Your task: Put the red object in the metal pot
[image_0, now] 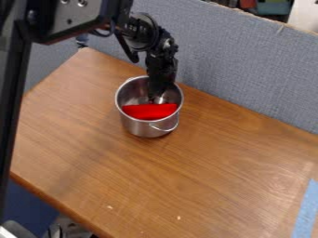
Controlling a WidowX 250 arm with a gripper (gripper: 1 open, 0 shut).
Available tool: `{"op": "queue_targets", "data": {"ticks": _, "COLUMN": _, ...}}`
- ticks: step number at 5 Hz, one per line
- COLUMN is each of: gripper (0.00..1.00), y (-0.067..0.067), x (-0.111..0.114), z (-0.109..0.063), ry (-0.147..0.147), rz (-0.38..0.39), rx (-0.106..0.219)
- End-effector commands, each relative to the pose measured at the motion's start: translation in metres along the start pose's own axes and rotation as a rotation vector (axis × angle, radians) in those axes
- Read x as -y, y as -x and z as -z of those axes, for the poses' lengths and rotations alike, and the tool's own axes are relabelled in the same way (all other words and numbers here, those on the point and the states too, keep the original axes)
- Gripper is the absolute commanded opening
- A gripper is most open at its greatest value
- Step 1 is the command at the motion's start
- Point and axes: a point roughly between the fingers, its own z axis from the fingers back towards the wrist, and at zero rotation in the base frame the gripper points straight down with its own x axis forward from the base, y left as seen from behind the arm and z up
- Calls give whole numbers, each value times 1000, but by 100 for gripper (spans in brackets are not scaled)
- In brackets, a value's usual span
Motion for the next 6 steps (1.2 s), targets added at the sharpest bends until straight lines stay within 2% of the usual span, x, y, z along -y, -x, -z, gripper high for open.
{"op": "queue_targets", "data": {"ticks": 1, "gripper": 100, "y": -37, "x": 26, "z": 18, "ry": 53, "rz": -4, "rx": 18}}
{"op": "queue_targets", "data": {"ticks": 2, "gripper": 0, "y": -54, "x": 30, "z": 28, "ry": 57, "rz": -34, "rx": 13}}
{"op": "queue_targets", "data": {"ticks": 4, "gripper": 0, "y": -75, "x": 55, "z": 16, "ry": 36, "rz": 256, "rx": 129}}
{"op": "queue_targets", "data": {"ticks": 6, "gripper": 0, "y": -110, "x": 68, "z": 15, "ry": 18, "rz": 194, "rx": 129}}
